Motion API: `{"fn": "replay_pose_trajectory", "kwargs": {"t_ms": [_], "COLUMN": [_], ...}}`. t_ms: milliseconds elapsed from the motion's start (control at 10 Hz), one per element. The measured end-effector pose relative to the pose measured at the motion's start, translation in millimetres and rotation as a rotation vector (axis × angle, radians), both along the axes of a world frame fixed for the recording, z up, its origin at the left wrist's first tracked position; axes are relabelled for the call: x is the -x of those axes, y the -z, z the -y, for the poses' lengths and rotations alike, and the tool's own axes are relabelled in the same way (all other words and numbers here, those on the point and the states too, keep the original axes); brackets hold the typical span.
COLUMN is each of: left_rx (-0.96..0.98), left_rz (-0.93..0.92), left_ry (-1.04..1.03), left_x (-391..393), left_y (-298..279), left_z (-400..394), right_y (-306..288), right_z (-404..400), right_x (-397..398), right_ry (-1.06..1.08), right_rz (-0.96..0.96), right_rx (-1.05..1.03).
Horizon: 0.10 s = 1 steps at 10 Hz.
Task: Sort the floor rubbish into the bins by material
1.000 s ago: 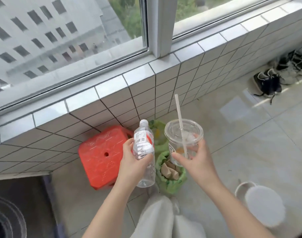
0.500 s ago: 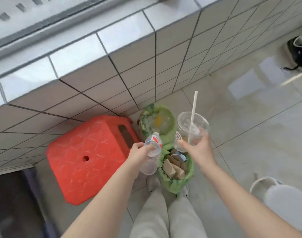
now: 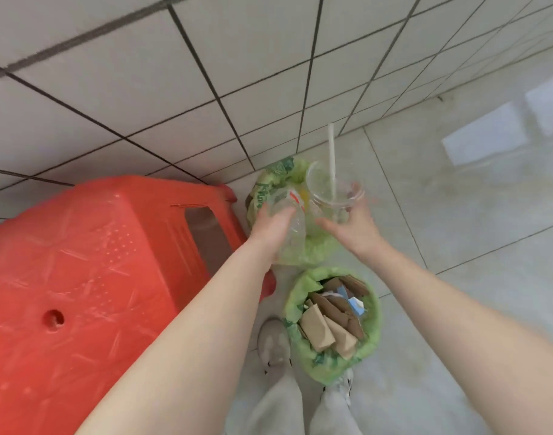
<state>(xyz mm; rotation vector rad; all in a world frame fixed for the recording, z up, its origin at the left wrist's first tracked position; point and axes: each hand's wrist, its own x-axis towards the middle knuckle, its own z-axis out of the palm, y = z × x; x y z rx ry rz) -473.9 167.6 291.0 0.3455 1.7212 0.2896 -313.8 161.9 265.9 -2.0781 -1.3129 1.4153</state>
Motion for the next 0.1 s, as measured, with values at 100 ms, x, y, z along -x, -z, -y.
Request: {"fn": "replay_pose_trajectory", "kwargs": {"t_ms": [100], "left_rx": [-0.088], "left_rz": [-0.149], "left_ry": [0.278], "left_x": [2.0], "left_y": [20.4], "left_z": [8.3], "right_y": [17.6], "right_z": [6.4], "right_x": [-7.1], "right_ry": [-0.079], "right_rz": [0.103], "right_rx": [0.204]}}
